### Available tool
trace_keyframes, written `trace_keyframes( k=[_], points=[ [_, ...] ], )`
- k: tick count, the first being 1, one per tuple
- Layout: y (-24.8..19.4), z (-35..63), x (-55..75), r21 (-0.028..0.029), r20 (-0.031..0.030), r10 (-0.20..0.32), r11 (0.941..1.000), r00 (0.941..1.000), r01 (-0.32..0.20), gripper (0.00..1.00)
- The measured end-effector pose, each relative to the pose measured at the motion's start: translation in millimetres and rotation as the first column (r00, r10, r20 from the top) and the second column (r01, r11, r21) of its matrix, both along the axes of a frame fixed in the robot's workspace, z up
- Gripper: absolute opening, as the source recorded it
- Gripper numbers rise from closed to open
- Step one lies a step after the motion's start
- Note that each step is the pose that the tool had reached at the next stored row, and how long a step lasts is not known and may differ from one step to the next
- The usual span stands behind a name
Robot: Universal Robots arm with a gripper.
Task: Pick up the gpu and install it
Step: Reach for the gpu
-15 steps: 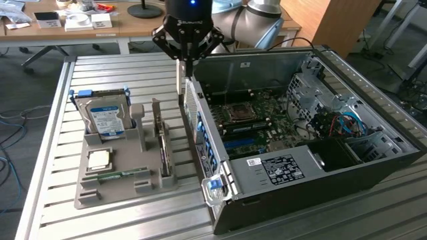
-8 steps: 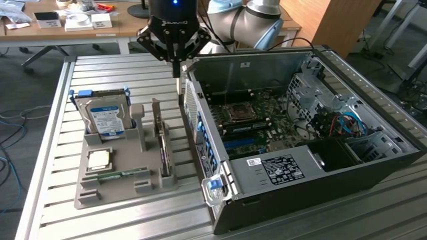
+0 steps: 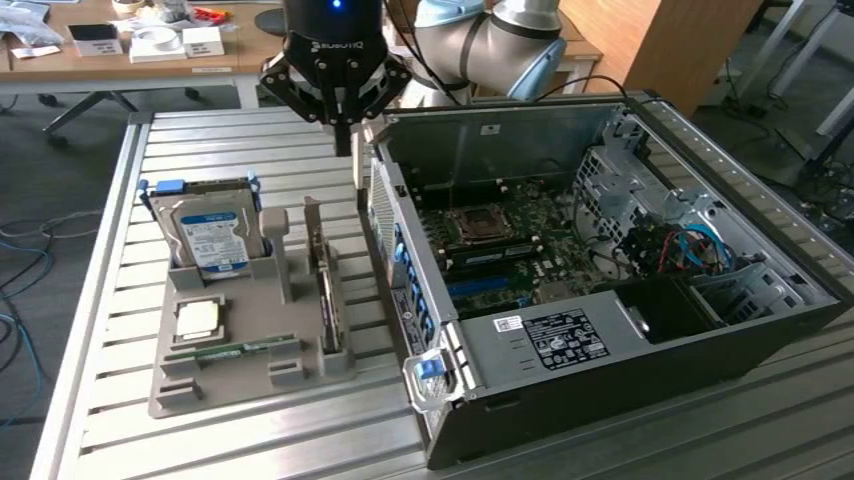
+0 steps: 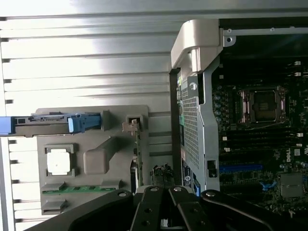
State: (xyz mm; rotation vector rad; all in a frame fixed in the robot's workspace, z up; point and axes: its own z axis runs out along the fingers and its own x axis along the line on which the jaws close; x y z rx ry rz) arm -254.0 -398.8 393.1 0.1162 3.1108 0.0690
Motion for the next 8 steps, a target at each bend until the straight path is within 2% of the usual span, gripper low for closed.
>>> trace_keyframes(
  k=[8],
  points=[
    [0.0,-0.2,-4.4,0.0,0.0,0.0,1.0,1.0,0.0,0.11]
  ],
)
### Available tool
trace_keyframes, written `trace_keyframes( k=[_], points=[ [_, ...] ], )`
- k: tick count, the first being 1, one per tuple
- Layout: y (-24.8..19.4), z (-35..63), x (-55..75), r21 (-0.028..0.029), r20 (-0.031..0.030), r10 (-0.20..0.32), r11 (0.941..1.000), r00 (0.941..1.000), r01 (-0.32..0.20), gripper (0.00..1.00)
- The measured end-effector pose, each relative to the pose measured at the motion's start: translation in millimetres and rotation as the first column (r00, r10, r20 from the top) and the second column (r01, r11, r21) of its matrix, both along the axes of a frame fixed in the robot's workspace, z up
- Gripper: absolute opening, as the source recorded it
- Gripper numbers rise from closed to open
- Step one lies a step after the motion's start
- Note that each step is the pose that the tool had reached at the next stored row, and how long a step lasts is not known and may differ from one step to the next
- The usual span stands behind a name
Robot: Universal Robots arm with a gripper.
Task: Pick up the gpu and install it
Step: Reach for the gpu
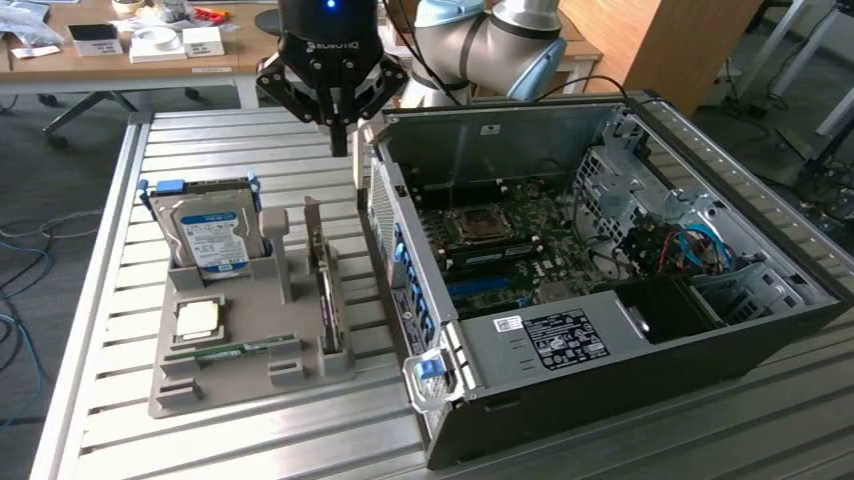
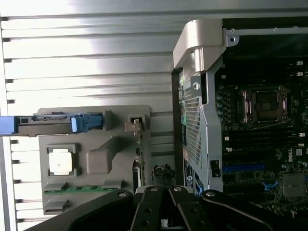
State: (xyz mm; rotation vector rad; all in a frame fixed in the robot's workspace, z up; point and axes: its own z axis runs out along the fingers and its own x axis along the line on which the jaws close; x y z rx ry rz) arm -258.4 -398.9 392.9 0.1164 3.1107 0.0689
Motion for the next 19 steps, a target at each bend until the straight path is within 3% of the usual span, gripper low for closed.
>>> trace_keyframes(
  k=[19],
  points=[
    [-0.5,-1.1,-16.7,0.0,-0.0001,0.0,1.0,1.0,0.0,0.11]
  ],
)
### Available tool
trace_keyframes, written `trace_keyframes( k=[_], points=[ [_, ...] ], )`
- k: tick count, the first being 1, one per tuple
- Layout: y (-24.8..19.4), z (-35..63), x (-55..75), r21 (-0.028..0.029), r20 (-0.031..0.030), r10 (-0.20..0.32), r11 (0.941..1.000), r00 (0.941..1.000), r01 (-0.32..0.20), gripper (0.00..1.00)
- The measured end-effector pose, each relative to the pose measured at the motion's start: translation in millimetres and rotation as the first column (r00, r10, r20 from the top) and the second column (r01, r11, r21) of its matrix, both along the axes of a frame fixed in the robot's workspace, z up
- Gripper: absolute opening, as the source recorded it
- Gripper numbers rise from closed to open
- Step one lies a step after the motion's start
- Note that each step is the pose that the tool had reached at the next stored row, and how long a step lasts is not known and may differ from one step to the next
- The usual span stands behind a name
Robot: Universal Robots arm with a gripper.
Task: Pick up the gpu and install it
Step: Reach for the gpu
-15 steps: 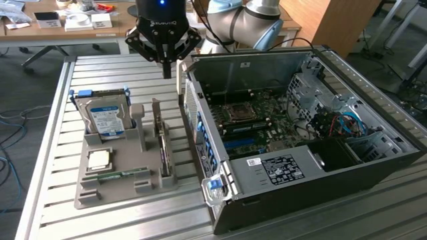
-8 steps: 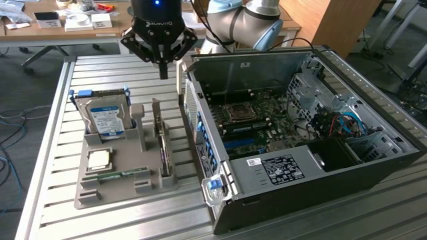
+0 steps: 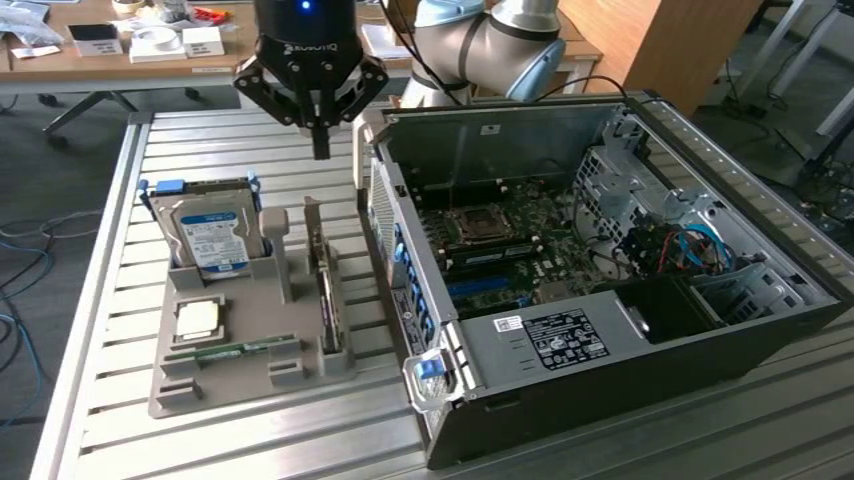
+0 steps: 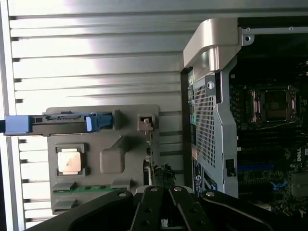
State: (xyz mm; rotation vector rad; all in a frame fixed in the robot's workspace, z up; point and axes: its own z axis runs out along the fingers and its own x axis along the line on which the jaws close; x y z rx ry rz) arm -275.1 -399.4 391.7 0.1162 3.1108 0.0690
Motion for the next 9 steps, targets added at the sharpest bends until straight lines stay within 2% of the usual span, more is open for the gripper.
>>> trace_keyframes(
  k=[5,9],
  points=[
    [-7.1,-0.1,-1.5,0.0001,0.0001,0.0,1.0,1.0,0.0,0.11],
    [-17.1,-0.1,-1.8,-0.0001,0.0,0.0,1.0,1.0,0.0,0.11]
  ],
)
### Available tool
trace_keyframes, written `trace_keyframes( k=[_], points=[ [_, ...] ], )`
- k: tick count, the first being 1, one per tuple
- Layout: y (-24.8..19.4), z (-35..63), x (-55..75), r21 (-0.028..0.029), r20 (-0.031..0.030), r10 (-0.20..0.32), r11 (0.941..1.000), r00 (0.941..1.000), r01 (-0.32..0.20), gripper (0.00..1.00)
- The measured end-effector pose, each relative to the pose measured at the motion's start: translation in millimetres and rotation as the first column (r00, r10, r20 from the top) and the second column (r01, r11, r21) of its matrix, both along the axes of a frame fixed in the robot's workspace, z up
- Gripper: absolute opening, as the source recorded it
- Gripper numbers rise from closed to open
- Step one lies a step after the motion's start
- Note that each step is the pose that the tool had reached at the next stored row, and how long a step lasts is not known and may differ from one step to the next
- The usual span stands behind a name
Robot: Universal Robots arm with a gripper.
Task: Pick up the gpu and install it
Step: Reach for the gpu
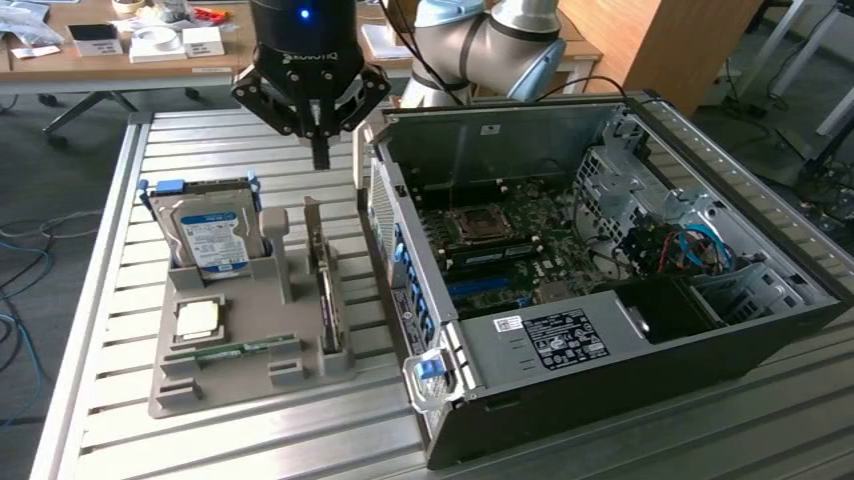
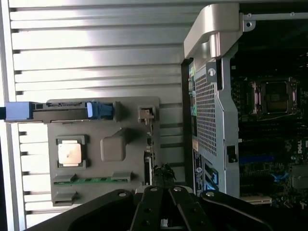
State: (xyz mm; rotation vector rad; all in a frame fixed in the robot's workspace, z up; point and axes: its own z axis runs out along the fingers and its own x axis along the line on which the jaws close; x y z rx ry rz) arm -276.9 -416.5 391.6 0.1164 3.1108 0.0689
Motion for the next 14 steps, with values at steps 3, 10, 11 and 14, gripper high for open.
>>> trace_keyframes(
  k=[3,10,11,14],
  points=[
    [-7.8,-0.1,-0.3,0.0001,0.0,0.0,1.0,1.0,0.0,0.11],
    [-25.6,-0.3,-1.1,0.0,0.0,0.0,1.0,1.0,0.0,0.11],
    [-27.6,-0.4,-1.3,0.0,0.0,0.0,1.0,1.0,0.0,0.11],
    [-32.6,-0.6,-1.9,0.0001,0.0001,0.0,1.0,1.0,0.0,0.11]
  ],
)
